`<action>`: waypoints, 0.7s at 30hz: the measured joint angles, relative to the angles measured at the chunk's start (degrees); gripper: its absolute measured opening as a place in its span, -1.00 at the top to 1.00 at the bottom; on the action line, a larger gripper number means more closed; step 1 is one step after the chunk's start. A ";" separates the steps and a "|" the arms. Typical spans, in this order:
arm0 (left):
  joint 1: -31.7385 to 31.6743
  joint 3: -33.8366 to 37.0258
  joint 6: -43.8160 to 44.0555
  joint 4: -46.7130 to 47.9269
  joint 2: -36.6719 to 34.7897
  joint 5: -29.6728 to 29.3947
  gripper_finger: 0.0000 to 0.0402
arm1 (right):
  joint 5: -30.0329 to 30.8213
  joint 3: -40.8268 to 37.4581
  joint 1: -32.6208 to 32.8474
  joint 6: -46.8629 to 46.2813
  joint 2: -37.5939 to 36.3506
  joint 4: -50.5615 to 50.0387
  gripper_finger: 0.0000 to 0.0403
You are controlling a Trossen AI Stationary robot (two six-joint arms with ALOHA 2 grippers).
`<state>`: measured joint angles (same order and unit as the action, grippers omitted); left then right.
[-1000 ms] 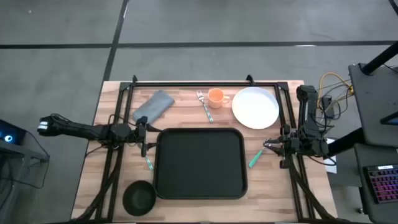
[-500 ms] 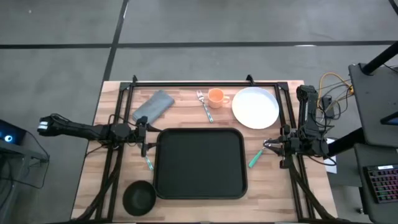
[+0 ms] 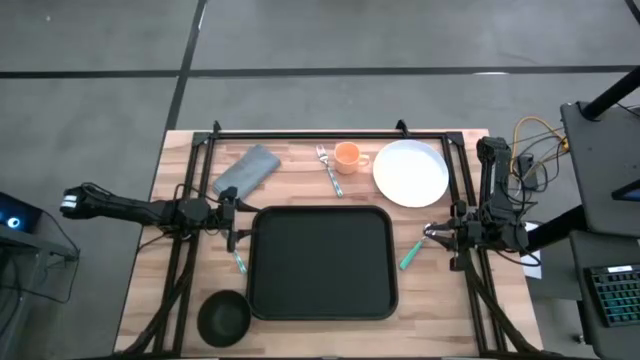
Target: Set up tray
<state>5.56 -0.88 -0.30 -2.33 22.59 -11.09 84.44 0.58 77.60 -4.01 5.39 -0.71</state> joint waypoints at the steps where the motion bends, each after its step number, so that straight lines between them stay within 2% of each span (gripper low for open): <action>1: -0.02 0.00 0.00 0.00 0.00 0.02 -0.30 | 0.02 0.00 0.00 0.00 0.00 0.00 0.59; 12: 0.00 0.02 0.02 0.00 -0.02 0.00 -0.30 | 0.00 -0.02 0.02 0.02 0.00 0.00 0.66; 21: 0.00 0.00 0.00 0.01 -0.01 0.01 -0.30 | 0.02 -0.01 0.01 0.00 0.01 0.00 0.62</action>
<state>5.56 -0.88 -0.29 -2.32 22.58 -11.08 84.46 0.57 77.61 -4.01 5.40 -0.71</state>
